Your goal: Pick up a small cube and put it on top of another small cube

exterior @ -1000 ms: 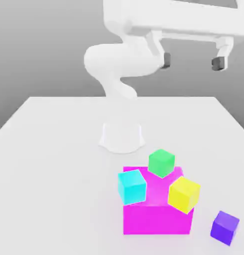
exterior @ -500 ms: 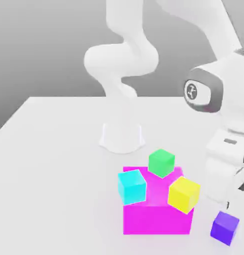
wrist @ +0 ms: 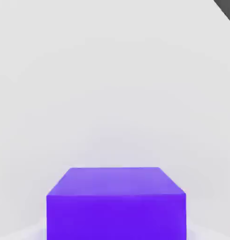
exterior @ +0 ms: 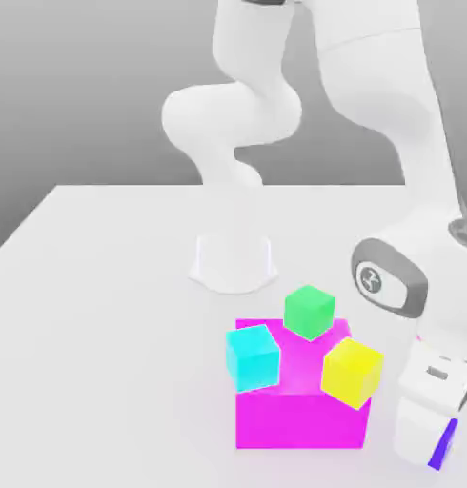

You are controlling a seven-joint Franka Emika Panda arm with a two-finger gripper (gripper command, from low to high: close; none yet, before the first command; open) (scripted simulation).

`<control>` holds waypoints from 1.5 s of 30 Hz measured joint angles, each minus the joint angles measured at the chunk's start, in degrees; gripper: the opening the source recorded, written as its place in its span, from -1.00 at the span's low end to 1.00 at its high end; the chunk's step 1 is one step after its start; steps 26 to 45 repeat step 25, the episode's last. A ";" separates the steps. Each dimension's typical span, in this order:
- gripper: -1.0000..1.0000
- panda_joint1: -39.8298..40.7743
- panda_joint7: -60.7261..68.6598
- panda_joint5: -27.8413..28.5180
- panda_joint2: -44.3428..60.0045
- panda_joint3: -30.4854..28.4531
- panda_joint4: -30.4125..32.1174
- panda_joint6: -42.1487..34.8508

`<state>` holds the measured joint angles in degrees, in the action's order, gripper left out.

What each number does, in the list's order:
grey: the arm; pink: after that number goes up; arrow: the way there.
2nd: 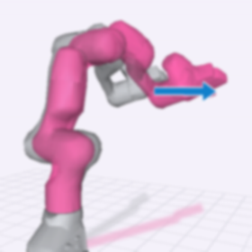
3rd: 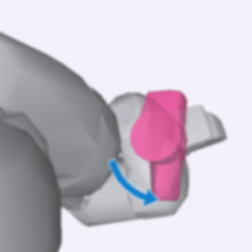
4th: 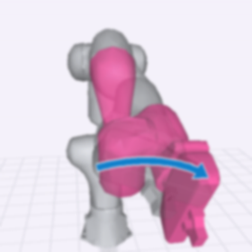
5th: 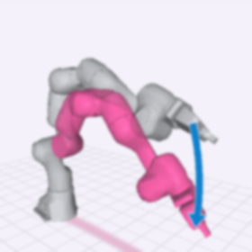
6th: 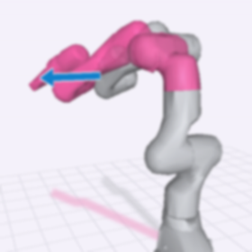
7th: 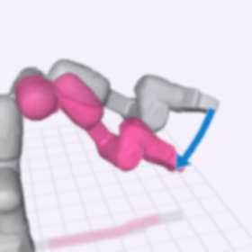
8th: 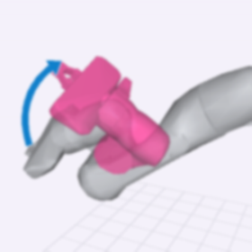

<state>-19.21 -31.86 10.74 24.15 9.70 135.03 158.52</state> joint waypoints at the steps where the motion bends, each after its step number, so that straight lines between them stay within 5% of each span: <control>1: -1.00 0.44 0.63 -0.84 -1.92 0.61 0.42 -1.48; 9: -1.00 6.38 13.76 -1.81 -17.81 -0.71 1.00 -12.46; 17: -1.00 7.79 36.47 -11.18 -32.98 -3.25 7.00 -24.02; 21: -1.00 7.06 37.58 -11.66 -28.06 -3.17 10.21 -17.20; 22: 1.00 7.07 37.41 -11.40 -26.76 -3.17 10.73 -15.42; 45: 1.00 7.08 37.42 -11.40 -26.76 -3.18 10.73 -15.42</control>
